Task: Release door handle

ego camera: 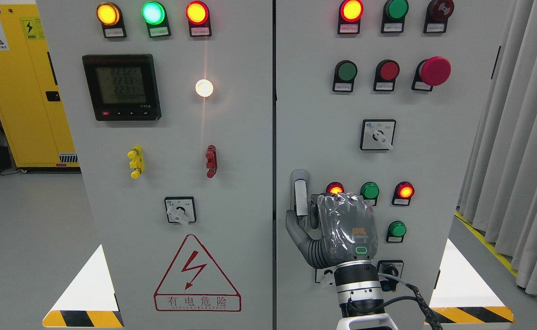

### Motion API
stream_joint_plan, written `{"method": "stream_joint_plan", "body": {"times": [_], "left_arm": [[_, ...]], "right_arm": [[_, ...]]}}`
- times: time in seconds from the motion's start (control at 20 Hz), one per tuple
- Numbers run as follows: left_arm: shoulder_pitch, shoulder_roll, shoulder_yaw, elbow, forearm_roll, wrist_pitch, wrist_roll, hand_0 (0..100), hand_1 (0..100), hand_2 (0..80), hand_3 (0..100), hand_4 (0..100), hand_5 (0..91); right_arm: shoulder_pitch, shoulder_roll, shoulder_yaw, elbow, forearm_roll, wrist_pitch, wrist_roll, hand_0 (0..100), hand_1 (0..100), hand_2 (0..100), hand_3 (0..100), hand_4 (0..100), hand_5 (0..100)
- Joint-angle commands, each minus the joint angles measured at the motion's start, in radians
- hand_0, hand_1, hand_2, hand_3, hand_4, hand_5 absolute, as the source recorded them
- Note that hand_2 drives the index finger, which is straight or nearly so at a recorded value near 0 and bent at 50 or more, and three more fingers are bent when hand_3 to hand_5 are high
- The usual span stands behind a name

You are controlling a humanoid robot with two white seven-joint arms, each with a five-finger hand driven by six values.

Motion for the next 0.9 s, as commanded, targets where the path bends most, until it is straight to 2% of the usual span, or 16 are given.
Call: {"method": "stream_joint_plan", "body": {"times": [0.0,0.25,0.7,0.85], "left_arm": [[0.0,0.0,0.0,0.0,0.0,-0.001,0.0,12,56,0.0,0,0,0.0],[0.0,0.0,0.0,0.0,0.0,-0.001,0.0,12,56,0.0,0,0,0.0],[0.0,0.0,0.0,0.0,0.0,-0.001,0.0,12,56,0.0,0,0,0.0],[0.0,0.0,0.0,0.0,0.0,-0.001,0.0,12,56,0.0,0,0,0.0]], "right_arm": [[0.002,0.001,-0.011,-0.002,-0.001,0.001,-0.002,53,44,91,100,99,98],[0.004,0.001,-0.016,-0.005,-0.001,0.001,-0.004,60,44,91,100,99,98],[0.004,0.001,-0.017,-0.007,-0.001,0.001,-0.004,66,45,91,100,99,98],[0.004,0.001,-0.017,-0.008,-0.001,0.001,-0.005,64,45,91,100,99,98]]}}
